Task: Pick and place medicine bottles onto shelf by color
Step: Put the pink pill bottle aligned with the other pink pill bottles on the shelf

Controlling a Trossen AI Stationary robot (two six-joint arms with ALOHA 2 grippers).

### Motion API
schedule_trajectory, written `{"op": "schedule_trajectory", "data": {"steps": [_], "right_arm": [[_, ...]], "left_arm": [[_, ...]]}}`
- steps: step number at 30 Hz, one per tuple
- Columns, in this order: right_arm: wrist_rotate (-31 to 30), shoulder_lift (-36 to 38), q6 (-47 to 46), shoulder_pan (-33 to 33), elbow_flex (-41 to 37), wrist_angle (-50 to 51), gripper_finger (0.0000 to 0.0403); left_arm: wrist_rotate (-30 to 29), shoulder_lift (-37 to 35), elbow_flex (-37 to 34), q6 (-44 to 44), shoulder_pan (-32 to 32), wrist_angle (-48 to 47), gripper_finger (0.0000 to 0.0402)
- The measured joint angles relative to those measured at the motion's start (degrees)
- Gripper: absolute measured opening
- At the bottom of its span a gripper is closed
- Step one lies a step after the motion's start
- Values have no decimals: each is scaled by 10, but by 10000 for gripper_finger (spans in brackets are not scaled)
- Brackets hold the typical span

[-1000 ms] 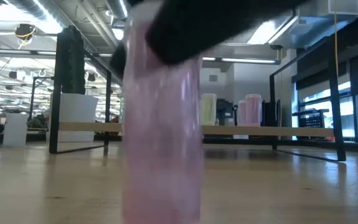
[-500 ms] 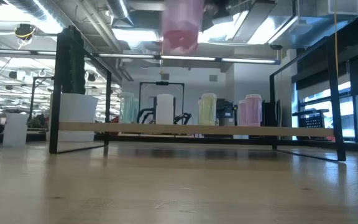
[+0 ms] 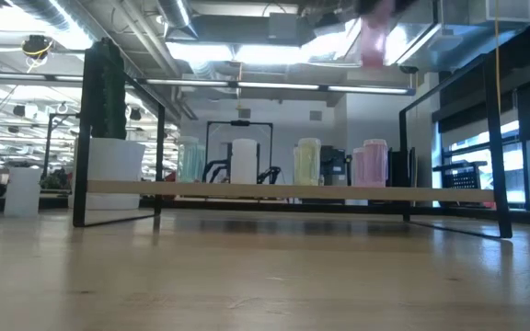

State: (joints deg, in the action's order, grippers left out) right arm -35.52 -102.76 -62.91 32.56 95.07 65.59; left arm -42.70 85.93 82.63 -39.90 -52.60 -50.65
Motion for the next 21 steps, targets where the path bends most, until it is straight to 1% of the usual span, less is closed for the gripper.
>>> {"op": "schedule_trajectory", "data": {"steps": [5,8,12,14,21], "right_arm": [[-1,-10,-151,-2,0,111,123],[-5,-10,-202,-5,-1,142,123],[-5,-10,-208,-14,-1,140,123],[-3,-12,-208,-22,-11,120,123],[48,-15,-208,-44,-90,57,123]], "left_arm": [[0,0,0,0,0,1,191],[0,0,0,0,1,0,191],[0,0,0,0,1,0,191],[0,0,0,0,1,0,191],[-7,0,0,0,3,0,191]]}}
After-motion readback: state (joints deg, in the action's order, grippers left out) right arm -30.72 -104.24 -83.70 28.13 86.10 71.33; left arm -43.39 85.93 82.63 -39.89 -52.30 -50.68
